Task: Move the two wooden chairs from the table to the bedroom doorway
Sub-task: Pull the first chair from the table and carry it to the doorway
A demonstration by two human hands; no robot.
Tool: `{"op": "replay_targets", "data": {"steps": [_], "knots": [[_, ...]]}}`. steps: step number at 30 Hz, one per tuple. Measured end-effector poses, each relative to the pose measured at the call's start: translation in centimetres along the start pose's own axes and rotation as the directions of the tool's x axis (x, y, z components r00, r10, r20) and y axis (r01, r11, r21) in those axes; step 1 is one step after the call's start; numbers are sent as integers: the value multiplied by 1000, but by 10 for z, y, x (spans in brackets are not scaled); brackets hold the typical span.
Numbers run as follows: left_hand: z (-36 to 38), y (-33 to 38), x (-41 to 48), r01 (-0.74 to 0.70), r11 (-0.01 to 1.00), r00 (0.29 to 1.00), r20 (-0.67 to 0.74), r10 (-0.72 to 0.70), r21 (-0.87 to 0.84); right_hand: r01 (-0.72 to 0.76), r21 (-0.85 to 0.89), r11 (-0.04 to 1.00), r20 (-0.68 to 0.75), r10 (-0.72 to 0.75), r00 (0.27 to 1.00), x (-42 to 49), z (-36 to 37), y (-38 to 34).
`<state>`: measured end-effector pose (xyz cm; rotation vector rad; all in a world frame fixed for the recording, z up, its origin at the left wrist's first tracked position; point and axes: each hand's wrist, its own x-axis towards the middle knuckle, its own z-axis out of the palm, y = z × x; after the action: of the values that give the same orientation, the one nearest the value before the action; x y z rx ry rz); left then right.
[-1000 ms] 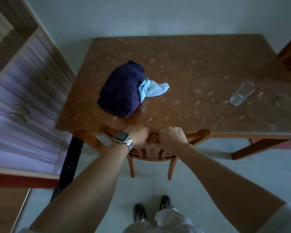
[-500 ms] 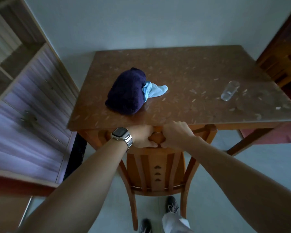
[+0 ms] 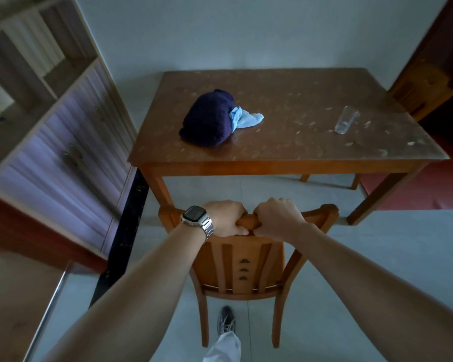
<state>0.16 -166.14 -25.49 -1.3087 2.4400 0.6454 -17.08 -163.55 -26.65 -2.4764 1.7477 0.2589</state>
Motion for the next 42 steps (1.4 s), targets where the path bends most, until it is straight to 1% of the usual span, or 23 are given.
{"op": "replay_targets", "data": {"steps": [2,6,9,13,15,18,20,24,27,32,35,38,42], "knots": [[16,11,-19,9,1000,1000,14,-9,5,-3,-16,1000,5,3,1000,-25,7,-12],[51,34,-50,20,993,1000,-5,-20,116,-45,-10,999,15,45,999,-75,26,-32],[83,45,-74,-6,993,1000,-4,6,121,-52,10,999,-7,52,999,-110,47,-51],[127,58,-108,-43,989,999,36,39,140,-49,40,998,20,48,999,-157,75,-76],[150,66,-124,-57,993,995,84,49,101,-42,83,996,54,38,998,-180,89,-90],[180,79,-146,-65,997,975,209,70,-32,-27,136,990,118,11,993,-215,113,-111],[203,86,-159,-71,994,953,290,91,-78,-34,188,982,167,2,986,-238,130,-124],[235,97,-183,-62,985,929,351,117,-162,4,232,973,240,-61,969,-269,149,-140],[249,105,-194,-46,980,908,400,122,-193,15,250,968,256,-81,963,-283,158,-149],[253,110,-193,-17,982,911,401,92,-186,13,282,959,245,-85,966,-288,159,-149],[246,107,-187,6,984,933,356,58,-177,1,287,958,218,-67,974,-280,152,-144],[226,98,-173,10,987,953,300,39,-160,-28,202,979,170,-7,985,-258,138,-134],[185,82,-148,-28,999,985,172,33,-30,-69,103,992,91,59,994,-216,110,-115]]}}
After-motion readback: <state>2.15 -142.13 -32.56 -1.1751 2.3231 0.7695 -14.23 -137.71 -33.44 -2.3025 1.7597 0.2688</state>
